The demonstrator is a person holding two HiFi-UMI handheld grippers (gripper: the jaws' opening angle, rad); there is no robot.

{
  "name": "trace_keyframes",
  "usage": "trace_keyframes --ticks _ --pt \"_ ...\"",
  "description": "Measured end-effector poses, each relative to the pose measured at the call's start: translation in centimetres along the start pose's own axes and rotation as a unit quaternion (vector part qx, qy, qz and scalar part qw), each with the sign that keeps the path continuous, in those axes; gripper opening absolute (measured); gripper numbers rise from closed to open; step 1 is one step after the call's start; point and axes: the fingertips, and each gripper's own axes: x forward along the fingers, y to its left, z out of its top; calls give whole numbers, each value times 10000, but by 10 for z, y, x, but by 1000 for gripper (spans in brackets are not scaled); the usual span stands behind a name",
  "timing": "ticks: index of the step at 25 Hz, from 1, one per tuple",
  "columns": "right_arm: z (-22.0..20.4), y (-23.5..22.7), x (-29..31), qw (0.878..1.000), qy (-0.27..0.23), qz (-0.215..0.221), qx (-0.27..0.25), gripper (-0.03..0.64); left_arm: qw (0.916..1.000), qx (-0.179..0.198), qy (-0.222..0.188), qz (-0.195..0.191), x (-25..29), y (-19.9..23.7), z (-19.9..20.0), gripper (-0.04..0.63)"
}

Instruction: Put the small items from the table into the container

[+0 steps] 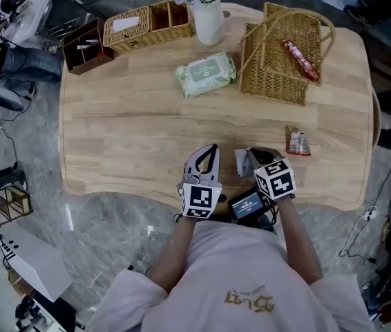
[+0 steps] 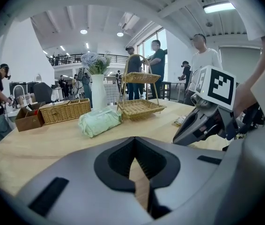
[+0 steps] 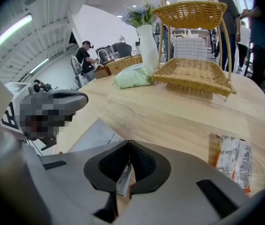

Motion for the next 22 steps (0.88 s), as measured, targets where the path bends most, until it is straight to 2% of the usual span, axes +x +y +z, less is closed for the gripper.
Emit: trace_keyframes --ticks 10,22 --pt "19 11 -26 9992 -397 50 78 20 9996 125 -271 15 -10 2 29 -8" --pt "65 12 -69 9934 -1125 20 228 20 9943 276 -1034 7 -30 11 109 -8"
